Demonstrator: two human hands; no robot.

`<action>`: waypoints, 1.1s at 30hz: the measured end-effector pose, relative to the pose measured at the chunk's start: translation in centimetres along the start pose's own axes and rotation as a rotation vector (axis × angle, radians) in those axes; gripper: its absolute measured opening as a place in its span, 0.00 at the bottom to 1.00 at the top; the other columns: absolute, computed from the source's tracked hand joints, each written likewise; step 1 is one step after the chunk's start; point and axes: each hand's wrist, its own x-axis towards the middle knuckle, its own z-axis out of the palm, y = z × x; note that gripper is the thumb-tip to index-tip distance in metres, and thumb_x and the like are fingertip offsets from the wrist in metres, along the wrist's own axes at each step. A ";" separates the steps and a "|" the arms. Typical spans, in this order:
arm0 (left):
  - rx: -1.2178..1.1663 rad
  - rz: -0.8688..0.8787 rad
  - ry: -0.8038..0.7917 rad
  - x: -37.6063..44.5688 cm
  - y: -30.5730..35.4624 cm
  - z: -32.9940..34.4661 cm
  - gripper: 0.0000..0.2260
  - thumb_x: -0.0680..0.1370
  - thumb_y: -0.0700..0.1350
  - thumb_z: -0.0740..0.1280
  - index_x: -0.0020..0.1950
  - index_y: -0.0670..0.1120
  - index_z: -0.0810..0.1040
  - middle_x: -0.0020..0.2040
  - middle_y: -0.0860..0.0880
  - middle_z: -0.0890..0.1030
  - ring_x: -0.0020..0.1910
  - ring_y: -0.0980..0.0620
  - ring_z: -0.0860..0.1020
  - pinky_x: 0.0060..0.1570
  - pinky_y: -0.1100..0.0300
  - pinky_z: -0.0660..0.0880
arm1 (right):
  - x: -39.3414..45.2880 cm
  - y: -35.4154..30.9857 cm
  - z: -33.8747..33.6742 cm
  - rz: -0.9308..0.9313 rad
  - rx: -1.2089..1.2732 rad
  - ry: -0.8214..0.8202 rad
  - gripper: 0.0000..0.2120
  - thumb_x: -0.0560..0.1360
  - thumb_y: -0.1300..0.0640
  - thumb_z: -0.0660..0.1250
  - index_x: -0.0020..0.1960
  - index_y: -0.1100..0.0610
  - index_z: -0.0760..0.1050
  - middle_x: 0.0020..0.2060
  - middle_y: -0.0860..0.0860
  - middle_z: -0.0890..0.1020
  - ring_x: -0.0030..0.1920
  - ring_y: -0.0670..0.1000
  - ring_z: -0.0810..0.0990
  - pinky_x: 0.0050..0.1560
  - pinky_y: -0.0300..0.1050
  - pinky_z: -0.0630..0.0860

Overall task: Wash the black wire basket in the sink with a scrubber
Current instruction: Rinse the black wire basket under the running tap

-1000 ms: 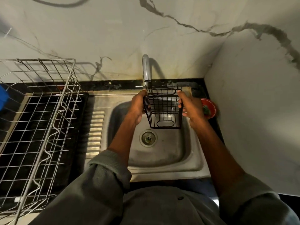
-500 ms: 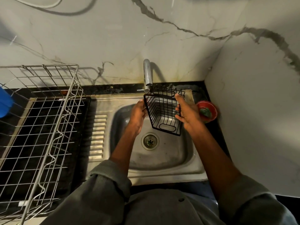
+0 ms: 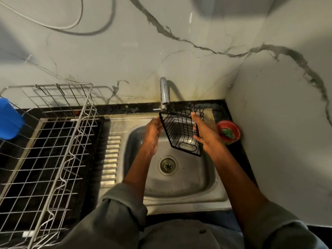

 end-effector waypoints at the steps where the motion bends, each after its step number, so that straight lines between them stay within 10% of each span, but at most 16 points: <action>1: -0.003 0.003 0.016 -0.2 0.0 -0.5 0.13 0.87 0.49 0.57 0.57 0.53 0.82 0.55 0.52 0.86 0.59 0.52 0.82 0.62 0.56 0.72 | 0.0 0.2 0.1 -0.002 -0.005 -0.009 0.29 0.67 0.38 0.79 0.63 0.51 0.78 0.52 0.49 0.83 0.55 0.49 0.82 0.57 0.56 0.82; 13: -0.068 -0.040 0.082 -2.4 -1.1 -3.9 0.19 0.88 0.52 0.55 0.64 0.45 0.81 0.59 0.45 0.86 0.62 0.45 0.82 0.67 0.50 0.74 | -1.8 1.0 -1.0 0.008 -0.059 -0.157 0.11 0.70 0.46 0.76 0.45 0.50 0.80 0.33 0.46 0.81 0.46 0.49 0.81 0.59 0.60 0.80; 23: -0.073 -0.078 0.067 -2.5 -1.1 -5.0 0.27 0.80 0.63 0.67 0.66 0.42 0.81 0.59 0.45 0.86 0.61 0.43 0.81 0.57 0.45 0.77 | -1.8 -0.2 1.0 -0.134 -0.220 -0.182 0.10 0.74 0.45 0.71 0.49 0.50 0.83 0.40 0.49 0.83 0.48 0.48 0.84 0.57 0.57 0.82; 33: -0.050 -0.012 0.077 0.3 1.3 -3.5 0.07 0.81 0.46 0.71 0.56 0.44 0.80 0.46 0.47 0.87 0.50 0.44 0.83 0.57 0.41 0.80 | -0.1 -0.5 2.5 -0.207 -0.200 -0.047 0.10 0.79 0.46 0.68 0.50 0.52 0.81 0.44 0.49 0.83 0.51 0.49 0.82 0.58 0.53 0.81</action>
